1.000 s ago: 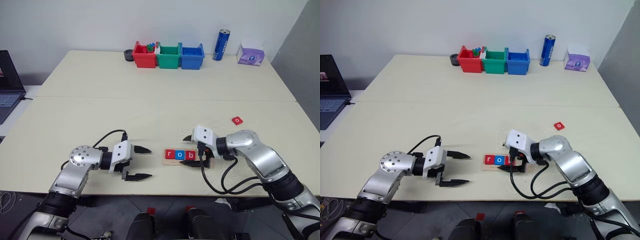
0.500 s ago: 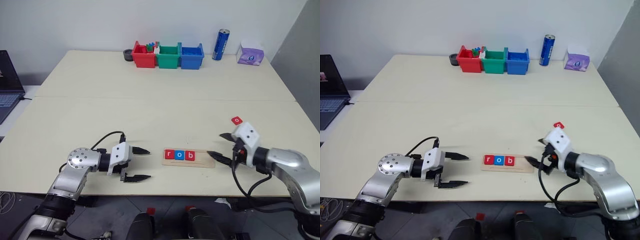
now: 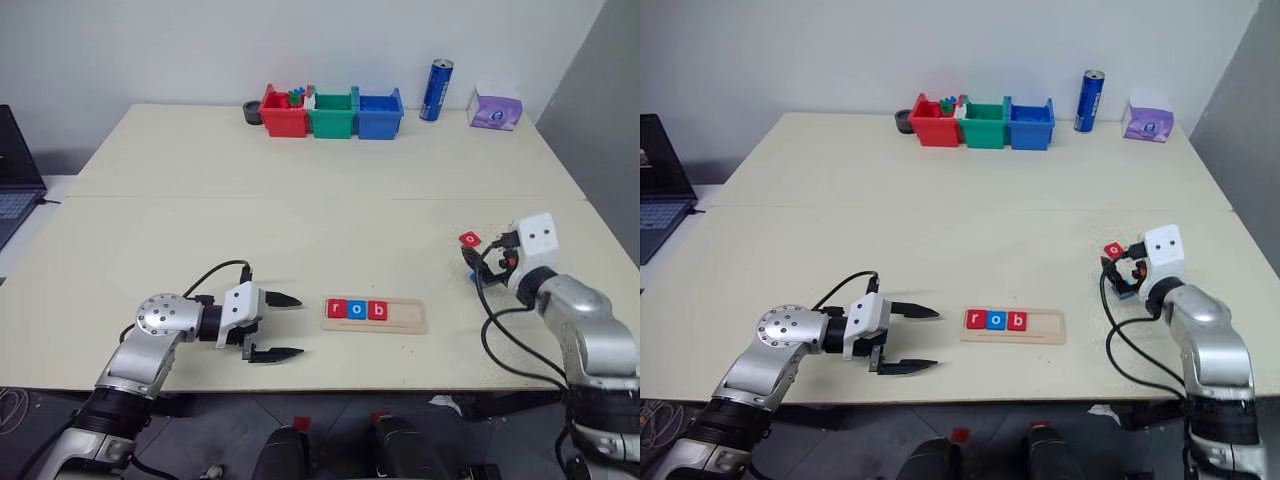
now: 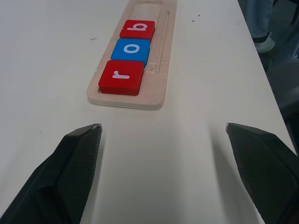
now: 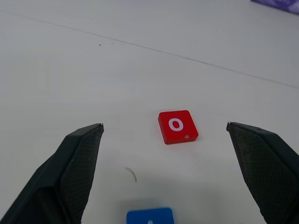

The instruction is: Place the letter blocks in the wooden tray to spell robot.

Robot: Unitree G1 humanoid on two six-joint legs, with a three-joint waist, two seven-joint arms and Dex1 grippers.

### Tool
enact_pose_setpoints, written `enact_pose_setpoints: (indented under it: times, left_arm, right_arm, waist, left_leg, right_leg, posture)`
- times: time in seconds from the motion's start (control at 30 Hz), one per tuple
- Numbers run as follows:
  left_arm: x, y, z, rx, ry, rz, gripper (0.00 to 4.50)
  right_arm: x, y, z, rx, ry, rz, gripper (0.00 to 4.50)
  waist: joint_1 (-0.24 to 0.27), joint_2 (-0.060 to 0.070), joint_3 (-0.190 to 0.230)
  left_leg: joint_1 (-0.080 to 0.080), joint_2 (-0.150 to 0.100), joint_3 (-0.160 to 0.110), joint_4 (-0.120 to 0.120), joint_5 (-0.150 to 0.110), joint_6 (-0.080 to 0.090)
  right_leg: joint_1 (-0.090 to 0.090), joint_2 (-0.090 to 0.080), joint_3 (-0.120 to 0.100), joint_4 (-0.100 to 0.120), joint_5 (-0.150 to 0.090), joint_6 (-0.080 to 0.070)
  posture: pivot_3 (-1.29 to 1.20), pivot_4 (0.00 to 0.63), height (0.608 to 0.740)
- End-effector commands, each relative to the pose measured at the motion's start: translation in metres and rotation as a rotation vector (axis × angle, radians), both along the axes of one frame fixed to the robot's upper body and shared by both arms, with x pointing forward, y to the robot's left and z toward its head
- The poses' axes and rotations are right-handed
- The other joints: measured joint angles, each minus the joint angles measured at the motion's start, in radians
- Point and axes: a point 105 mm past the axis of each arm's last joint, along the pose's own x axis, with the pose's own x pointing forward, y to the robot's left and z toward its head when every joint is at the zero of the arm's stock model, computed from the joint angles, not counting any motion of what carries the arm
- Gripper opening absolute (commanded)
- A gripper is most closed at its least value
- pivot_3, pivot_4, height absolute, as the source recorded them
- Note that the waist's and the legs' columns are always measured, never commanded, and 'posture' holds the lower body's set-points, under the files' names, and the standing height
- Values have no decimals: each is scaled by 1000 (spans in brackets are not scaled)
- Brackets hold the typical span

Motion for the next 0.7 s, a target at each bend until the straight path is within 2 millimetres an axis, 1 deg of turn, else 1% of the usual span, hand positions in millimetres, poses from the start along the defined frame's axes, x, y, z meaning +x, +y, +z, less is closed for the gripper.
enact_pose_setpoints:
  times: [0.03, 0.17, 0.23, 0.4, 0.47, 0.5, 0.53, 0.57, 0.7]
  left_arm:
    - [1, -7, 9, -11, -38, -19, 4500]
    - [1, -10, 9, -17, -38, -21, 4500]
    - [1, -10, 9, -19, -37, -21, 4500]
    - [-1, -10, 9, -17, -34, -19, 4500]
    - [-1, -10, 9, -16, -33, -18, 4500]
    - [-1, -10, 9, -16, -33, -18, 4500]
    - [-2, -10, 9, -16, -33, -17, 4500]
    - [-2, -10, 9, -16, -33, -17, 4500]
    - [-3, -9, 8, -14, -29, -18, 4500]
  right_arm:
    - [20, -7, 5, -3, 22, 8, 4492]
    - [38, -10, -3, 3, 76, 23, 4492]
    - [45, -15, -10, 1, 109, 15, 4492]
    - [49, -19, -26, -4, 182, 19, 4492]
    - [49, -21, -30, -3, 203, 12, 4116]
    - [48, -21, -32, -3, 214, 18, 3822]
    - [47, -20, -33, 3, 218, 22, 3634]
    - [47, -20, -34, 10, 222, 20, 3218]
    - [43, -18, -31, 14, 205, 13, 1848]
  waist:
    - [0, 0, 0]
    - [0, 0, 0]
    - [-1, 0, 0]
    - [-1, 0, 0]
    - [-1, 0, 0]
    - [-1, 0, 0]
    - [-1, 0, 0]
    - [-1, 0, 0]
    - [3, 0, 0]
  left_leg:
    - [0, 0, 0, 0, 0, 0]
    - [0, 0, 0, 0, 0, 0]
    - [-1, 0, 0, 0, 0, 0]
    - [-1, 0, 0, 0, 0, 0]
    - [0, 0, 0, 0, 0, 0]
    - [0, 0, 0, 0, 0, 0]
    - [0, 0, 0, 0, 0, 0]
    - [0, 1, 0, 0, 0, 0]
    - [0, 0, 0, 1, 0, 0]
  right_leg:
    - [0, 0, 0, 0, 0, 0]
    - [0, 0, 0, 0, 0, 0]
    - [0, 0, 0, 0, 0, 0]
    - [0, -1, 0, 0, 0, 0]
    - [0, -1, 0, 0, 0, 0]
    - [0, -1, 0, 0, 0, 0]
    - [0, -1, 0, 0, 0, 0]
    - [0, -1, 0, 0, 0, 0]
    - [0, -1, 0, 0, 0, 0]
  posture:
    - [0, 150, 740]
    - [0, 150, 740]
    - [0, 150, 740]
    - [0, 150, 740]
    - [0, 150, 740]
    - [0, 150, 740]
    - [0, 150, 740]
    - [0, 150, 740]
    - [0, 150, 740]
